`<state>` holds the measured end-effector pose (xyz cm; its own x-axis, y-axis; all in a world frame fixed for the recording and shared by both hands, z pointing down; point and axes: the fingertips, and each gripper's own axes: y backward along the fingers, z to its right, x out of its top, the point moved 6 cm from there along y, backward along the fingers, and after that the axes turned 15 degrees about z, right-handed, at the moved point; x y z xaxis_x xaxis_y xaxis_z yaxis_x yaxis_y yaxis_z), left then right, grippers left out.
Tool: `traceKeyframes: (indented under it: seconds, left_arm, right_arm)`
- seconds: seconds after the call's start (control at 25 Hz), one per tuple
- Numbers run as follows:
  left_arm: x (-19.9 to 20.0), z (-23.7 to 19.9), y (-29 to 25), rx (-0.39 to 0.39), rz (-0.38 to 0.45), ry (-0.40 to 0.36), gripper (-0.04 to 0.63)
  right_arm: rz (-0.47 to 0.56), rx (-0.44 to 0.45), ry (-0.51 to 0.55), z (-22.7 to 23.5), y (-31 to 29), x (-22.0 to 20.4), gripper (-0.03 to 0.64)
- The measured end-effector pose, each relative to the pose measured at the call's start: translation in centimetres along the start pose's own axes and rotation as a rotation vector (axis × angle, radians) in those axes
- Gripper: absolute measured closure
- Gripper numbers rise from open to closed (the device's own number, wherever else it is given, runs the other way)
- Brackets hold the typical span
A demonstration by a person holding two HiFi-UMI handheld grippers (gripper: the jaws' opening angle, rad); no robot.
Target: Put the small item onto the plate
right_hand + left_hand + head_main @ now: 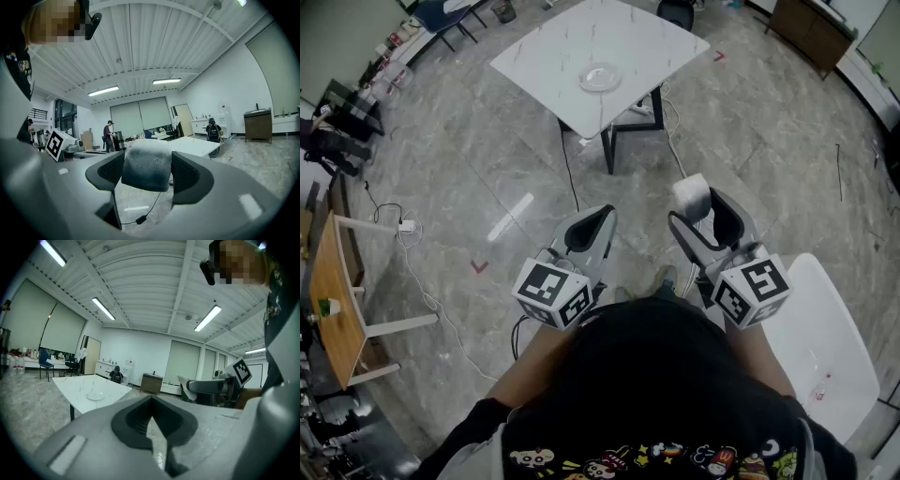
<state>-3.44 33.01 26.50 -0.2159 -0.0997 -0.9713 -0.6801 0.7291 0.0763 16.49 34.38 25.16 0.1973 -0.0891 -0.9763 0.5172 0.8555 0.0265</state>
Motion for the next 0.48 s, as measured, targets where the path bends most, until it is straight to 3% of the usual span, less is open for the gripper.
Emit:
traceKeyframes:
  seconds: [0.48]
  left_arm:
    - [-1.3, -0.7, -3.8, 0.012, -0.029, 0.021, 0.595]
  right_arm:
    - [-0.017, 0.041, -0.013, 3.2, -2.5, 0.0, 0.279]
